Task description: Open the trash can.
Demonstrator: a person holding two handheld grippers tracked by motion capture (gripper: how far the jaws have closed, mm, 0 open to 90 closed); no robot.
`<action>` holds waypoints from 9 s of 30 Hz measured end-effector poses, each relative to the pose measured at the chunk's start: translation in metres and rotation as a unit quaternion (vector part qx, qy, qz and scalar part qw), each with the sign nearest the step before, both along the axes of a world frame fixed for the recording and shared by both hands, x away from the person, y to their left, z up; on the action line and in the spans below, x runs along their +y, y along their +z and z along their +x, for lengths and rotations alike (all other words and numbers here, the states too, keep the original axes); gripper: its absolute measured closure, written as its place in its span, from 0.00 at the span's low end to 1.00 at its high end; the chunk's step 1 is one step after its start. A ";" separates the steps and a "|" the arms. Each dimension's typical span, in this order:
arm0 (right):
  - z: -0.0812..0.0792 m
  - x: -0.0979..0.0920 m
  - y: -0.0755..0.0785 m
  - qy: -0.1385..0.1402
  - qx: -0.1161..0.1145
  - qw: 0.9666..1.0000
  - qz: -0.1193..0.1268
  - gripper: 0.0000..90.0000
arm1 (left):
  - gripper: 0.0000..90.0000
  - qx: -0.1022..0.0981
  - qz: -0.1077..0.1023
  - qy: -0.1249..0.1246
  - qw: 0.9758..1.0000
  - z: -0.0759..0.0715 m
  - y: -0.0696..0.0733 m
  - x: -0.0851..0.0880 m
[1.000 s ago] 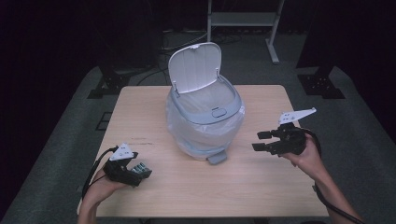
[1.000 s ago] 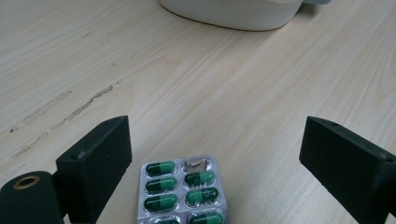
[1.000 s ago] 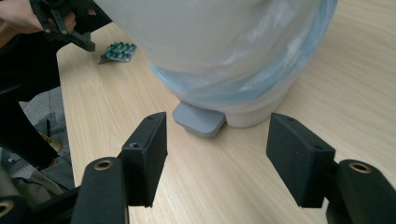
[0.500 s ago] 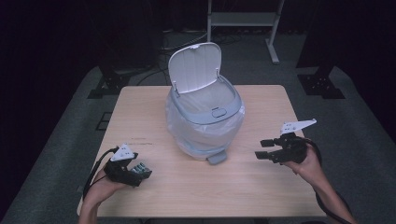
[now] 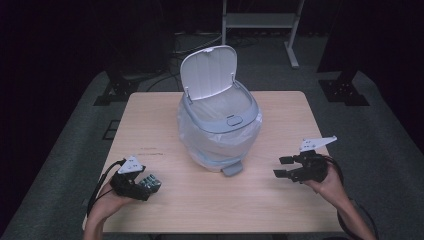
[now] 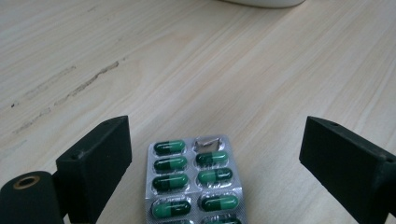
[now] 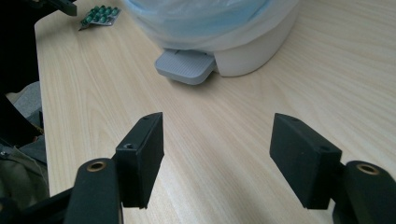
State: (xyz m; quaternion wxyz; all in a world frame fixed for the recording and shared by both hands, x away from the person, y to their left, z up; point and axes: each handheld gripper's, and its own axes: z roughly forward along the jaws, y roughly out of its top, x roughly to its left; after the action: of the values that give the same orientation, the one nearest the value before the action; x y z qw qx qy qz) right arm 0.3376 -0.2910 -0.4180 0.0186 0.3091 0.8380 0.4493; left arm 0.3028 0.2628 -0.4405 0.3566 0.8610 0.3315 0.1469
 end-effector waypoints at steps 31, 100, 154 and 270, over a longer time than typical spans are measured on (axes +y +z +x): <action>-0.010 -0.003 -0.023 0.005 0.006 1.000 0.005 0.37 | 0.36 0.043 0.030 0.008 0.999 0.004 -0.025 0.010; -0.009 0.000 -0.023 0.013 0.003 1.000 -0.009 0.34 | 0.37 0.029 0.033 -0.099 0.994 0.026 0.165 -0.037; -0.004 0.001 -0.026 0.020 0.010 1.000 -0.004 0.34 | 0.37 0.002 0.060 -0.162 0.985 0.050 0.262 -0.104; -0.001 -0.004 -0.029 0.023 0.018 1.000 0.004 0.34 | 0.37 0.014 0.105 -0.213 0.971 0.146 0.272 -0.212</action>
State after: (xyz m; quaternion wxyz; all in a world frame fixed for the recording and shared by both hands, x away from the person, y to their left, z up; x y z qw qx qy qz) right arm 0.3363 -0.2950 -0.4466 -0.0078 0.2974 0.8436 0.4471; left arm 0.4491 0.0511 -0.1688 0.2822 0.9465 0.1285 0.0893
